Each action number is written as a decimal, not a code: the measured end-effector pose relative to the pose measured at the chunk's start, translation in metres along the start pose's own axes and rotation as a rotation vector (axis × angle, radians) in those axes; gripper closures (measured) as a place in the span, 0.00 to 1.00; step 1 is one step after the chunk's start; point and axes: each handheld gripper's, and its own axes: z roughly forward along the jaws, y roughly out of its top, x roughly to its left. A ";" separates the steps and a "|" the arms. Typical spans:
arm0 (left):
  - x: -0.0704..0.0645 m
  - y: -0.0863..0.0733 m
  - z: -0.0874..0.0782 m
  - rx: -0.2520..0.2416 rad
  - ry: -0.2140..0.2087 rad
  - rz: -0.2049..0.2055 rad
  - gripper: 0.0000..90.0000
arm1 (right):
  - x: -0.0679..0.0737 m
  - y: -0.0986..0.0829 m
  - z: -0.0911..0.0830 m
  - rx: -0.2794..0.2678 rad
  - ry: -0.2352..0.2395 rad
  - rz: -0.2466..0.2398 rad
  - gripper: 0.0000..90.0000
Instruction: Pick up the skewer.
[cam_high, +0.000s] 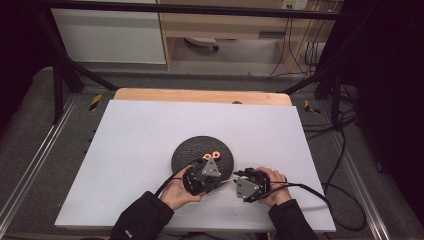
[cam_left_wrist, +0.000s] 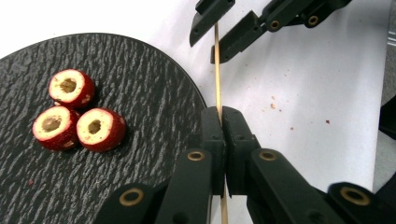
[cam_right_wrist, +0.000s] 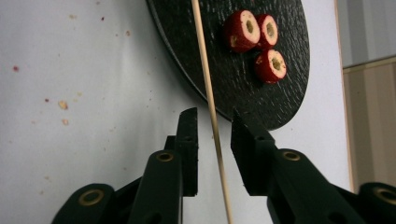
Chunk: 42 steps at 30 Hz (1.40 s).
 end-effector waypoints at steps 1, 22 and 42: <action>0.000 0.000 0.000 0.001 -0.004 0.002 0.98 | 0.000 0.000 0.000 0.001 0.005 -0.024 0.83; 0.008 0.001 -0.003 0.049 -0.046 -0.035 0.90 | 0.002 0.005 -0.003 0.062 -0.004 -0.192 0.99; 0.011 0.014 0.006 0.266 -0.046 -0.047 0.97 | -0.001 0.018 -0.004 0.136 -0.034 -0.312 0.99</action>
